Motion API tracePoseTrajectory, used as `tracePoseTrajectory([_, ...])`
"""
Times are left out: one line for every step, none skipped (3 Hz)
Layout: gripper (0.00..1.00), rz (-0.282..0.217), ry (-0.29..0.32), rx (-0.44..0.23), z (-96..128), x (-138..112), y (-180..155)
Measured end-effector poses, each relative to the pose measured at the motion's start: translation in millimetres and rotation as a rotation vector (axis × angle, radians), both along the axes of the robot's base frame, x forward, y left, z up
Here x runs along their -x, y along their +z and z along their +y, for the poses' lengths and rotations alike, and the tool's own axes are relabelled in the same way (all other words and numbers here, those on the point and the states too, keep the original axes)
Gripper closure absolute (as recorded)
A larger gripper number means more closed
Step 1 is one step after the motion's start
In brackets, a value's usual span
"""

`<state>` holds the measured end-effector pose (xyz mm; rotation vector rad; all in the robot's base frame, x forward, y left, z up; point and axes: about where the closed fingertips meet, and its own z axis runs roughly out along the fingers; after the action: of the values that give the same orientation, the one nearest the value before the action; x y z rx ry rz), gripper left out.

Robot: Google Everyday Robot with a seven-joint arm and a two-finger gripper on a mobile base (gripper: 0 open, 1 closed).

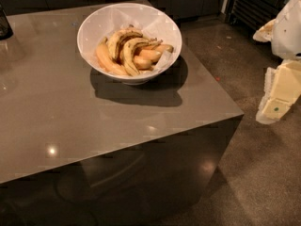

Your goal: Pick banana from white bowl

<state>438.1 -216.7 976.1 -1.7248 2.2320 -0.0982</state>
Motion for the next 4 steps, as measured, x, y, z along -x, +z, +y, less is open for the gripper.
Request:
tracePoseTrajectory([0.0,0.0,0.0,0.0,0.0,-0.1,0.1])
tracePoseTrajectory([0.0,-0.034,0.062,-0.01,6.6,-20.4,10.3])
tracePoseTrajectory([0.0,-0.068,0.138,0.0,14.2,-41.4,23.5])
tracePoseTrajectory([0.0,-0.075,0.218,0.045,23.1,-66.9,36.1])
